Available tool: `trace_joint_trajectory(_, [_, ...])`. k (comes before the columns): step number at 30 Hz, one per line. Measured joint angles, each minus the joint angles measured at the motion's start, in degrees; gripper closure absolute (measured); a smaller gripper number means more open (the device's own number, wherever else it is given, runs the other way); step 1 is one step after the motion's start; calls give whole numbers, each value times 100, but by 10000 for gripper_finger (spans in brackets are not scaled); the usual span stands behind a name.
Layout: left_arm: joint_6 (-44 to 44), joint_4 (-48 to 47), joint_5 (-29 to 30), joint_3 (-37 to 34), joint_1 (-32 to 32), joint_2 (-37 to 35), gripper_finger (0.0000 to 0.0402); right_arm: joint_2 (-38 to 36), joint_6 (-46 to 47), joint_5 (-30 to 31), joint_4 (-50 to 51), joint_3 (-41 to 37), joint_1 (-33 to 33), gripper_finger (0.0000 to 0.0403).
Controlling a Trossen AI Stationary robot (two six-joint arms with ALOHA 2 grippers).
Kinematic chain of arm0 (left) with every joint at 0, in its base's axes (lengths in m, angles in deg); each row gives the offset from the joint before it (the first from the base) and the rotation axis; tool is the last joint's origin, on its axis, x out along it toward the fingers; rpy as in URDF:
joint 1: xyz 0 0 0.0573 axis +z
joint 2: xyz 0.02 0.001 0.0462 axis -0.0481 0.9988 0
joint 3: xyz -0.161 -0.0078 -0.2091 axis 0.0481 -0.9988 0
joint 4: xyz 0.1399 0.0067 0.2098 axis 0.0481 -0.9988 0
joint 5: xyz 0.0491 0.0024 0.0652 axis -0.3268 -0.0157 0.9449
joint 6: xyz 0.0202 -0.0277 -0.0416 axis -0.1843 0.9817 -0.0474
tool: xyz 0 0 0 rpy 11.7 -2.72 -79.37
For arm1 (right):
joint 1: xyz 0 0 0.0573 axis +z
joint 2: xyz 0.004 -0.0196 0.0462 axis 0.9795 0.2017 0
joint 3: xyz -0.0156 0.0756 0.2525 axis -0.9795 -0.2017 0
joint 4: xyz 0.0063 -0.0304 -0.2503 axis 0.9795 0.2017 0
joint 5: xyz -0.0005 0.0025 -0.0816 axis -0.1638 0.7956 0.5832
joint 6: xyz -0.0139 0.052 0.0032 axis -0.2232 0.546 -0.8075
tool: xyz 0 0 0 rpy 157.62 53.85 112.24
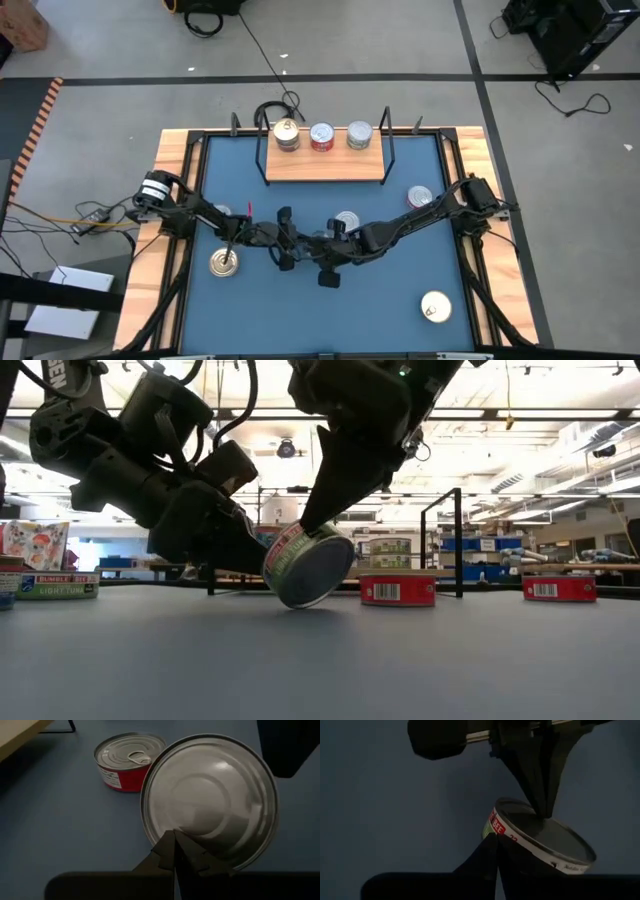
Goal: Stack canned seafood by type on shelf
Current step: Put the green tuna can on the shelf aligned with the other green tuna can
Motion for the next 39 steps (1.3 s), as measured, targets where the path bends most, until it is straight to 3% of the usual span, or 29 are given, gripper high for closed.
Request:
trace_joint_trajectory(12, [-125, -8, -438, -2, 109, 0, 396, 2, 60, -19, -213, -3, -250, 378])
trace_joint_trajectory(21, [-159, -12, -442, -2, 111, 0, 396, 9, -244, -50, -299, -7, -350, 373])
trace_joint_trajectory(31, [-152, -149, -49, -37, 111, -80, 396, -57, -1005, 95, 848, 855, -282, 294])
trace_joint_trajectory(39, [-168, -72, 208, -619, 116, -843, 396, -57, -2411, 245, 2038, 1193, -366, 229])
